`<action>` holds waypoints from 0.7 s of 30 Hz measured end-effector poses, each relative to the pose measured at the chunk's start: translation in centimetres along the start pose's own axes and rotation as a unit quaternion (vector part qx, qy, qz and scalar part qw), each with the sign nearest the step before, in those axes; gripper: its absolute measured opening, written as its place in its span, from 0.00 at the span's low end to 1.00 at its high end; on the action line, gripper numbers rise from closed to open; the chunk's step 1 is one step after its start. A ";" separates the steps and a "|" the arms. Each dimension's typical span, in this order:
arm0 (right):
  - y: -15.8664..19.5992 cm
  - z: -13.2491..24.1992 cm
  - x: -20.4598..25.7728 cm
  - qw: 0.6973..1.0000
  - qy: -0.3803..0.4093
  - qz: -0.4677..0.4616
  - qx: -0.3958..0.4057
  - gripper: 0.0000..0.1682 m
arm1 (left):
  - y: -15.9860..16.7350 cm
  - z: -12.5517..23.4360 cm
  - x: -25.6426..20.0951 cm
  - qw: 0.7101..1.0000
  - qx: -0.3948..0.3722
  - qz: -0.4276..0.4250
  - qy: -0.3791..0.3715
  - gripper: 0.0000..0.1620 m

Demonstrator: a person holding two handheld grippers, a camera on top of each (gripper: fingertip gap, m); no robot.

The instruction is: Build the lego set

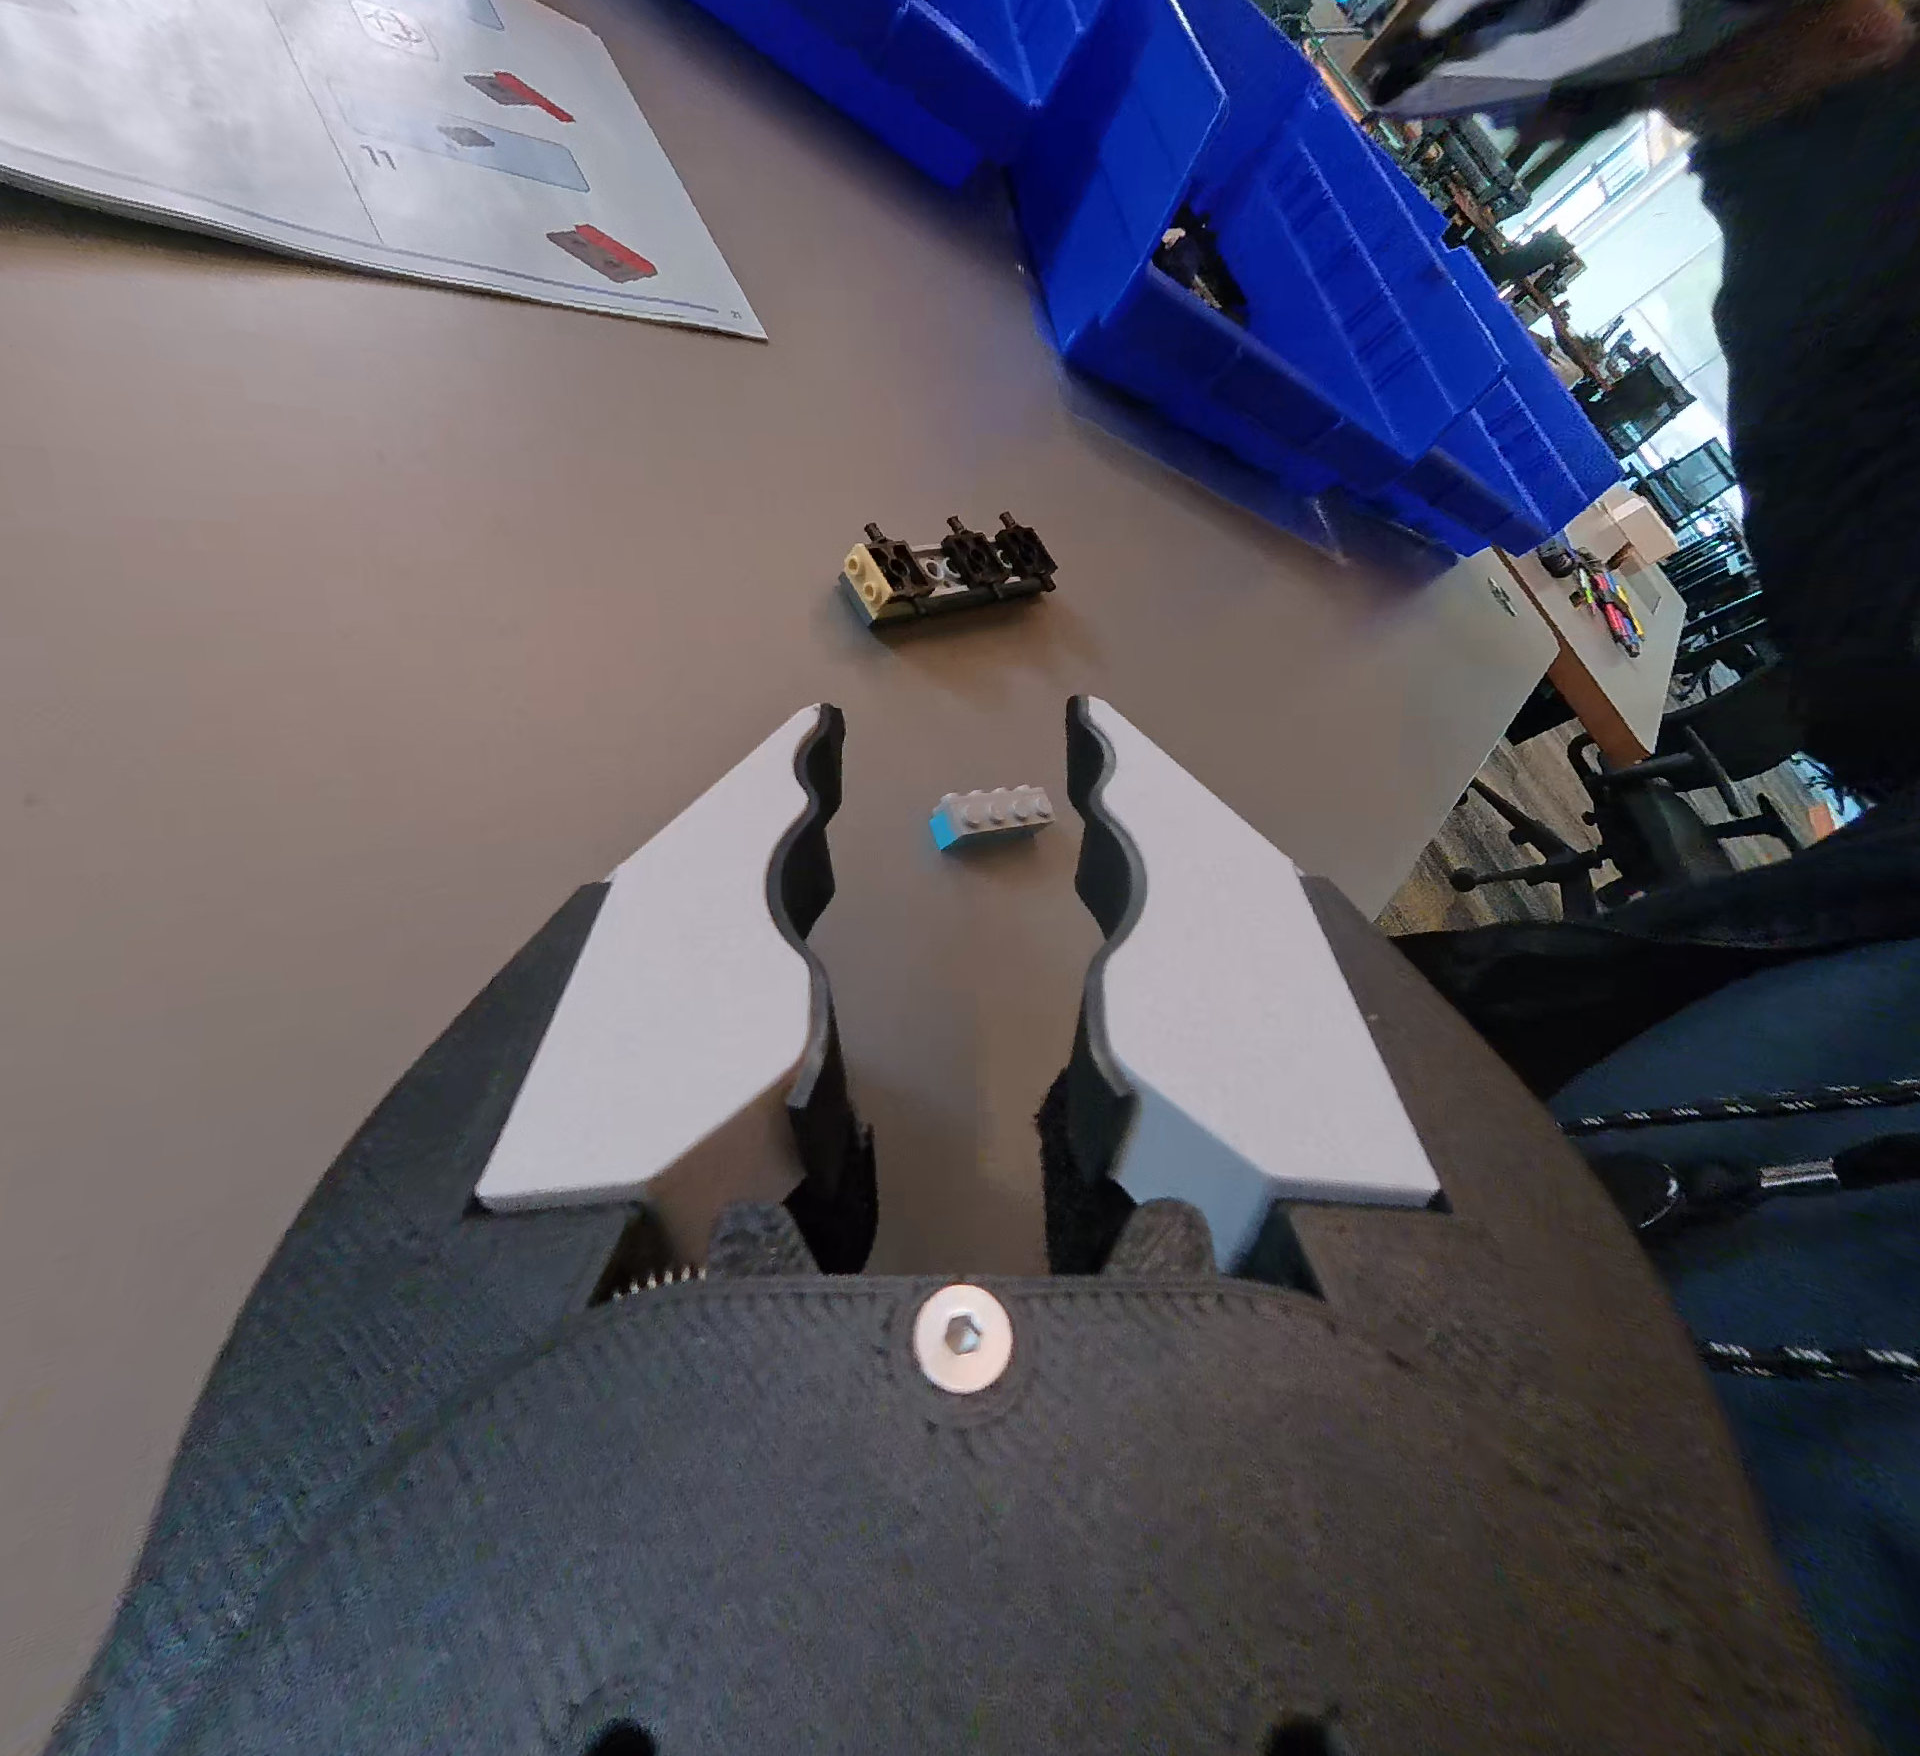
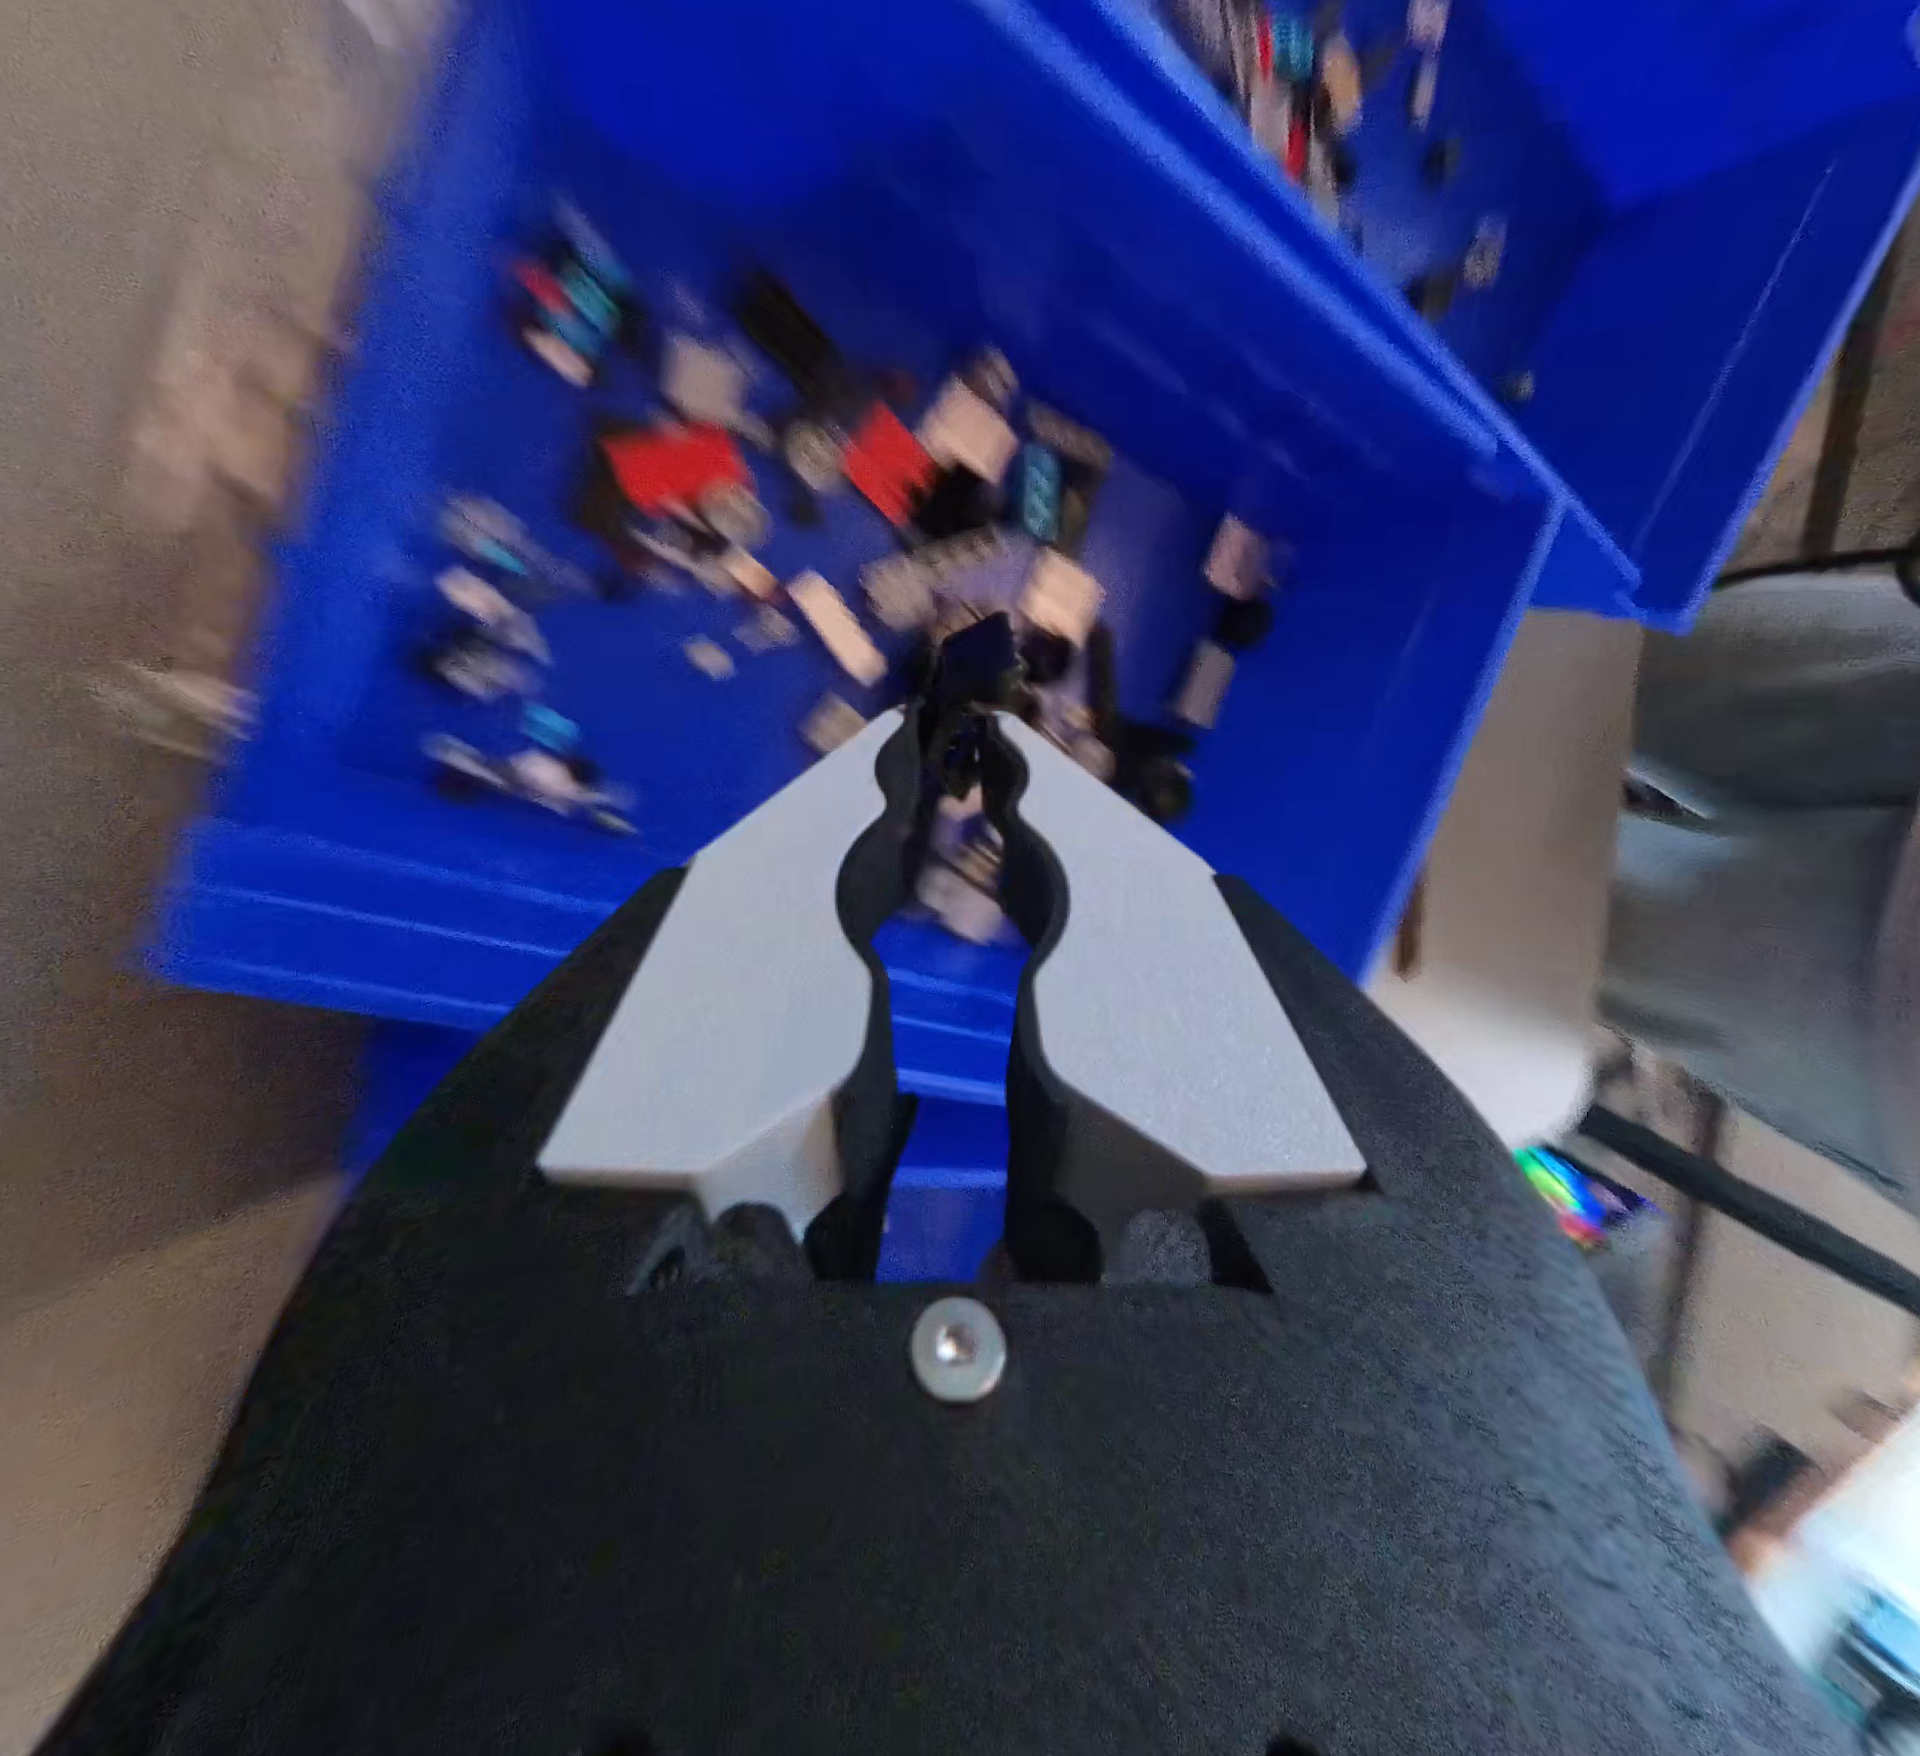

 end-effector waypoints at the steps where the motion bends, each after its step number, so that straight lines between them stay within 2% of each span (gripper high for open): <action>1: -1.1 1.2 2.0 0.999 -0.002 -0.018 -0.042 0.06 | 0.0 0.0 0.0 1.000 0.001 0.001 0.001 0.27; 5: -4.6 3.2 10.9 0.987 -0.005 -0.060 -0.150 0.06 | 0.0 -0.1 0.0 1.000 0.007 0.003 0.004 0.27; 10: -6.9 -0.5 18.4 0.972 0.006 -0.133 -0.192 0.06 | 0.0 -0.2 0.1 1.000 0.012 0.005 0.004 0.27; 15: -8.3 -5.5 22.3 0.960 -0.023 -0.201 -0.192 0.06 | 0.0 -0.2 0.0 1.000 0.009 0.002 -0.001 0.27; 21: -9.1 -7.3 23.6 0.956 -0.043 -0.211 -0.198 0.06 | 0.1 -0.2 0.0 1.000 0.009 -0.001 -0.005 0.27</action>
Point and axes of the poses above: each gripper's, where its closed fingertips meet, z back along the fingers, y out of its underside, x = y × z across the jaws, the point moved 8 cm from there along z, back along the fingers, and after that the axes turned 4 degrees about -x, right-handed, at the moved point
